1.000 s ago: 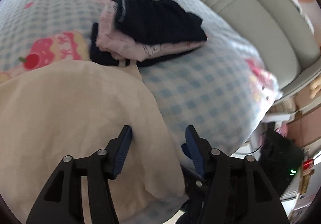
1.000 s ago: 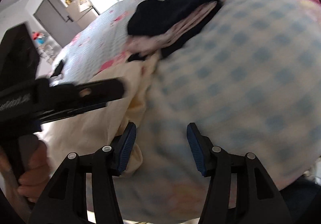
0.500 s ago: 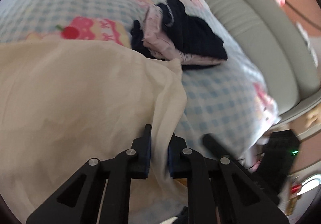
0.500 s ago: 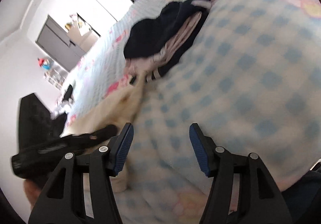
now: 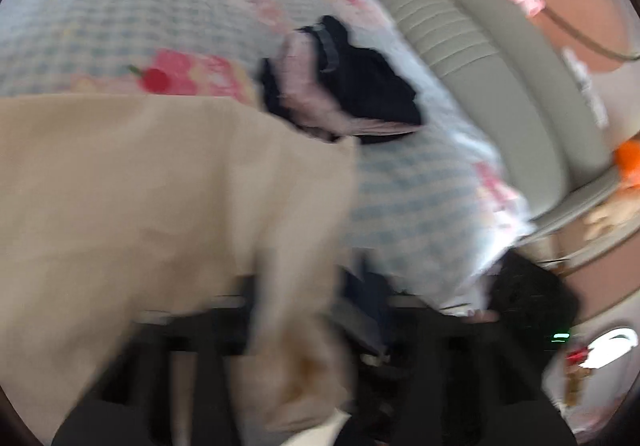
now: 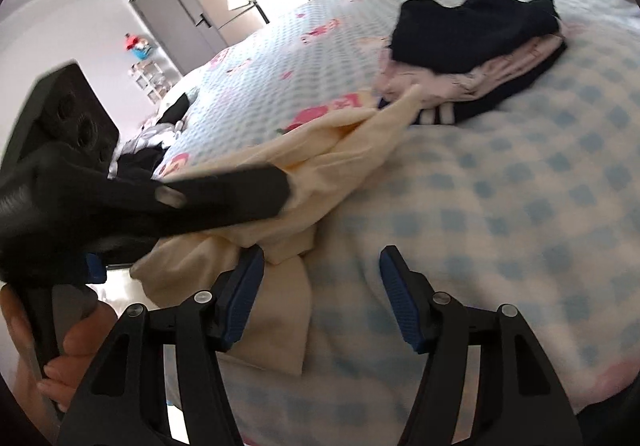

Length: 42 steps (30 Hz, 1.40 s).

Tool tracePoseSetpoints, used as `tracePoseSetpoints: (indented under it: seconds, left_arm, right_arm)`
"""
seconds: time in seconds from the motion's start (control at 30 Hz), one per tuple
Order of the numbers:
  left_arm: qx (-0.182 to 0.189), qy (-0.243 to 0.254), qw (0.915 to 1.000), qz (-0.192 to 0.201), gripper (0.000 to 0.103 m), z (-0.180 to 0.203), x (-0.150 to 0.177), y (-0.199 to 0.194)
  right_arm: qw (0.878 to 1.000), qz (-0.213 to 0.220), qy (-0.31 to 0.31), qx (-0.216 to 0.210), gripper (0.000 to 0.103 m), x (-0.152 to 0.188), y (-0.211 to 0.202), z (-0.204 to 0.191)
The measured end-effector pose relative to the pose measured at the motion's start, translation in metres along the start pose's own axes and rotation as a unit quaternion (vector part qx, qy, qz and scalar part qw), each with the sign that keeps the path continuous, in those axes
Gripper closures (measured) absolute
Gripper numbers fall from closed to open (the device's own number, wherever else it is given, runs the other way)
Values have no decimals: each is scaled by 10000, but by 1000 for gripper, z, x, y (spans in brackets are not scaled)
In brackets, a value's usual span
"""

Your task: Fold clothes

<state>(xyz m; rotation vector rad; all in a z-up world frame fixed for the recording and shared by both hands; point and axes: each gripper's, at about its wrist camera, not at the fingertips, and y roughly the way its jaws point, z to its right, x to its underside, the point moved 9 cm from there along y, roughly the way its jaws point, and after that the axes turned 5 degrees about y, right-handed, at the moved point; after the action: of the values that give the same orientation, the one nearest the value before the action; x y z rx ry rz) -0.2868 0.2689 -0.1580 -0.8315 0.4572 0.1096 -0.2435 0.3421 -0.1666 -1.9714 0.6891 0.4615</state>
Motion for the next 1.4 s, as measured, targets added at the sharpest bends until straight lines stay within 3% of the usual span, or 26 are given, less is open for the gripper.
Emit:
tracePoseSetpoints:
  seconds: [0.07,0.2,0.27,0.37,0.5,0.57,0.63,0.67,0.7,0.8,0.93,1.0,1.07,1.1,1.2,1.27,1.4]
  left_arm:
    - [-15,-241,9997,82,90,-15,-2,-7]
    - [-227,-533,9961,663,91,-47,-8,-54]
    - [-95,-851,9933,780,91,-65,-4,-70]
    - [57,-1226,9888,849,91,-90,12,-85]
    - [-128,-1619,9843,691,90,-121,39,-82]
    - [-304,-1640,9838,659,83,-130,45,-84]
    - [-487,-1394,9871,612,66,-129,45,-89]
    - [-549,-1173,9894,654,60,-124,42,-93]
    - [-647,-903,9908,769,45,-118,39,-100]
    - [-730,-248,9919,1007,34,-101,29,-111]
    - [-1325,-104,9874,853,34,-113,16,-93]
    - [-1595,-98,9822,985,36,-122,4,-89]
    - [-1544,-194,9810,1158,54,-126,-8,-88]
    - [-1542,-250,9800,1230,71,-129,-14,-87]
    - [-2080,-777,9706,929,73,-160,-20,-77]
    - [-2049,-1104,9699,720,71,-174,-17,-68]
    - [-1708,-1085,9757,838,68,-164,-8,-81]
  right_arm:
    - [9999,-74,-39,-77,40,1,3,-5]
    - [9993,-102,-122,-328,38,1,2,-17]
    - [9992,-82,-56,-381,36,-3,3,-19]
    - [9986,-295,102,-434,36,-12,21,-23]
    - [9983,-402,-327,-257,36,-31,53,-37]
    - [9979,-438,-364,-310,36,-37,66,-41]
    - [9974,-467,-157,-522,36,-36,74,-45]
    - [9971,-479,-112,-582,36,-35,78,-48]
    - [9969,-496,-153,-590,36,-35,80,-53]
    - [9970,-502,-349,-466,35,-34,90,-61]
    - [9936,-819,-317,-706,35,-22,100,-70]
    - [9925,-876,-468,-717,35,-17,100,-75]
    - [9921,-866,-632,-643,35,-14,98,-75]
    - [9920,-861,-698,-611,35,-13,97,-75]
    - [9927,-812,-602,-652,35,-17,89,-70]
    - [9937,-725,-428,-745,35,-23,81,-65]
    - [9954,-655,-20,-703,32,-28,70,-48]
